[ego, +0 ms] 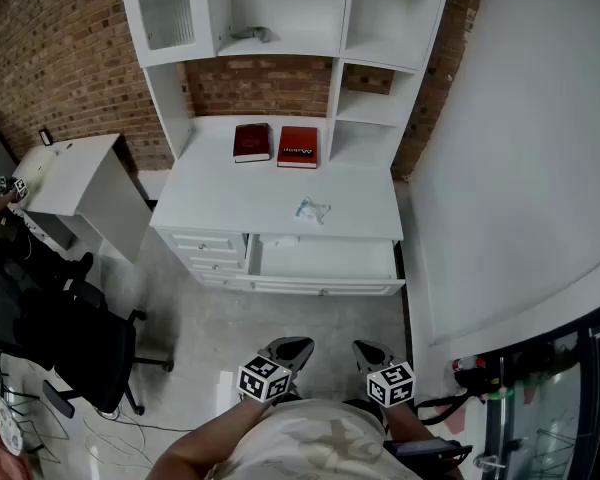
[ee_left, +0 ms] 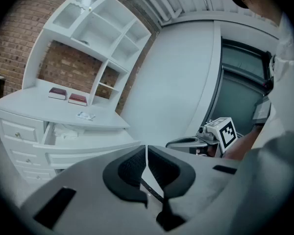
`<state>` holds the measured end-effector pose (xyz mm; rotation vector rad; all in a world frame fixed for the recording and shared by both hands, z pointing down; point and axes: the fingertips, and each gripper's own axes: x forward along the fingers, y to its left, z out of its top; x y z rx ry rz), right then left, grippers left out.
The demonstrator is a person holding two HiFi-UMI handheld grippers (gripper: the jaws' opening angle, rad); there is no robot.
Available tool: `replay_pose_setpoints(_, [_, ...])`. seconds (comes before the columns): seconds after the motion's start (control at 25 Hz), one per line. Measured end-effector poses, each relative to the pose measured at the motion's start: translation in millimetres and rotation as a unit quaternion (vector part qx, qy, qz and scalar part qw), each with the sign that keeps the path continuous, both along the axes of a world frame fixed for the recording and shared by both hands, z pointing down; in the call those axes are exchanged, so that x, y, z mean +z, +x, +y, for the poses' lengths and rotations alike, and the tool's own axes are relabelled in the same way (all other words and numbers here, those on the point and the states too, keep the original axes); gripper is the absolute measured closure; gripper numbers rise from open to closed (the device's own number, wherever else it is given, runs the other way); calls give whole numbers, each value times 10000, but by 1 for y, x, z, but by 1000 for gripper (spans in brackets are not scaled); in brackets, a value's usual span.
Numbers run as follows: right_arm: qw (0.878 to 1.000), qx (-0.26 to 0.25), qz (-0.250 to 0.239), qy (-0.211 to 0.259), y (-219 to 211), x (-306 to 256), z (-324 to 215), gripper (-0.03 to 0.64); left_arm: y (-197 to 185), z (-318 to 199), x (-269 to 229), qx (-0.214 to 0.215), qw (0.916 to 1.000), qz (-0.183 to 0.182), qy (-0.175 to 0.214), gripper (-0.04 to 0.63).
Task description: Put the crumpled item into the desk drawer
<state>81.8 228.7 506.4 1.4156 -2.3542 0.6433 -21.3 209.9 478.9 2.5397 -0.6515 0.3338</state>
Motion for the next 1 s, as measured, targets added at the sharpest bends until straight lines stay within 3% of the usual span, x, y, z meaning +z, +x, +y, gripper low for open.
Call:
replay_pose_setpoints(0.52, [9997, -84, -218, 103, 7, -3, 13, 594, 7, 12, -4, -20, 9998, -111, 132, 565])
replay_pose_setpoints(1.0, [9994, 10, -336, 74, -25, -3, 6, 594, -28, 10, -4, -63, 9997, -142, 198, 565])
